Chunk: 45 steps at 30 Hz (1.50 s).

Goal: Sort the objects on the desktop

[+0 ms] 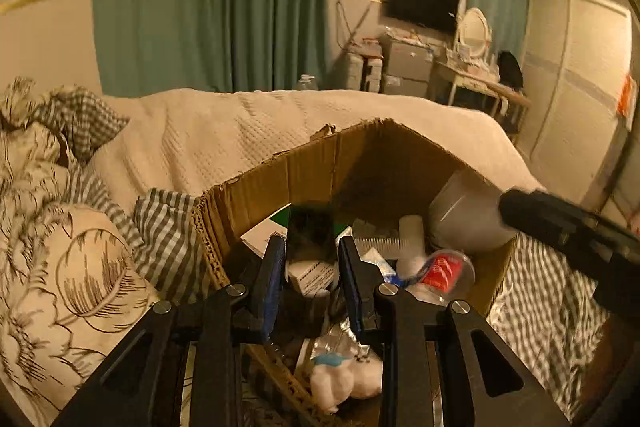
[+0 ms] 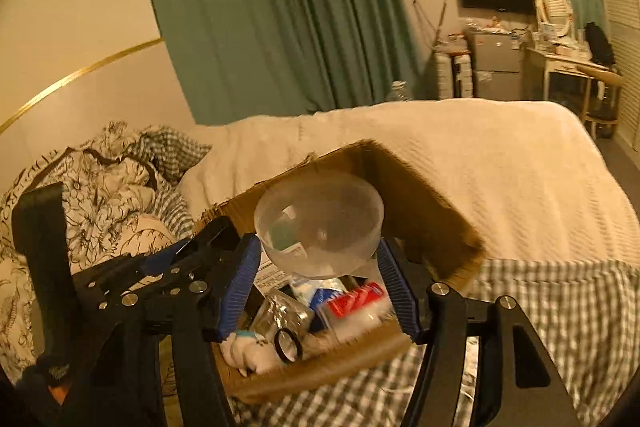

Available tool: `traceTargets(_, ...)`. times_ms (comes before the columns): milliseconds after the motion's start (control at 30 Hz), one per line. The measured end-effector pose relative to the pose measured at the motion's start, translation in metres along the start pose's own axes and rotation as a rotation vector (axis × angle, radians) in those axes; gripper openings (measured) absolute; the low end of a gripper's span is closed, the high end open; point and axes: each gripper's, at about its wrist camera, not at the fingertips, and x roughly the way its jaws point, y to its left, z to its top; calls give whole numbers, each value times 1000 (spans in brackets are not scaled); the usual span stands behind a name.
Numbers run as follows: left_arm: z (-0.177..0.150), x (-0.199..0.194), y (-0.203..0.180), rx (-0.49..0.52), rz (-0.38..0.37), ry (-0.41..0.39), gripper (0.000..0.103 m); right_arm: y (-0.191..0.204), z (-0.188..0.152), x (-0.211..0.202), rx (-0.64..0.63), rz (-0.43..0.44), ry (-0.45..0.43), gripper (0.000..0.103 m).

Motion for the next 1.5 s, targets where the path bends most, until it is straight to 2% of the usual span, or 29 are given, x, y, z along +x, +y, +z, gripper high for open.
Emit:
traceTargets(33, 1, 1, -1, -13, 6, 1, 61, -1, -2, 3, -4, -12, 0, 83)
traceTargets(67, 2, 0, 0, -35, 25, -5, 94, -3, -4, 2, -12, -32, -9, 89)
traceTargets(100, 3, -5, 1, -80, 76, -32, 103, -5, -4, 2, -18, -45, -16, 89)
traceTargets(167, 0, -13, 1, -157, 141, -92, 103, -10, -3, -3, -49, -84, -20, 89)
traceTargets(200, 0, -15, 4, -182, 148, -95, 103, -12, -4, -5, -66, -91, -25, 89)
traceTargets(267, -8, -14, 6, -226, 124, -80, 103, -15, -6, -9, -103, -104, -19, 90)
traceTargets(333, -23, -13, 13, -253, 56, -103, 103, -20, -11, -9, -128, -118, 12, 91)
traceTargets(400, -25, -4, 22, -292, 69, -66, 103, -19, -16, -3, -166, -149, 32, 92)
traceTargets(500, -24, 5, 31, -339, 16, -7, 103, -20, -22, 10, -180, -159, 30, 92)
traceTargets(567, -26, 5, 34, -333, 57, -9, 103, -23, -25, 21, -155, -127, 36, 92)
traceTargets(633, -27, 1, 37, -326, 119, -35, 103, -23, -29, 28, -169, -131, 40, 92)
traceTargets(733, -26, -7, 38, -313, 150, -67, 103, -20, -34, 36, -194, -142, 28, 92)
traceTargets(833, -27, -8, 32, -280, 186, -78, 103, -24, -37, 37, -154, -131, 12, 92)
traceTargets(1133, -32, 11, 12, -170, 203, -24, 103, -26, -38, 34, -141, -136, 26, 93)
traceTargets(1500, -34, 15, 3, -131, 206, -11, 103, -31, -45, 32, -130, -153, 20, 93)
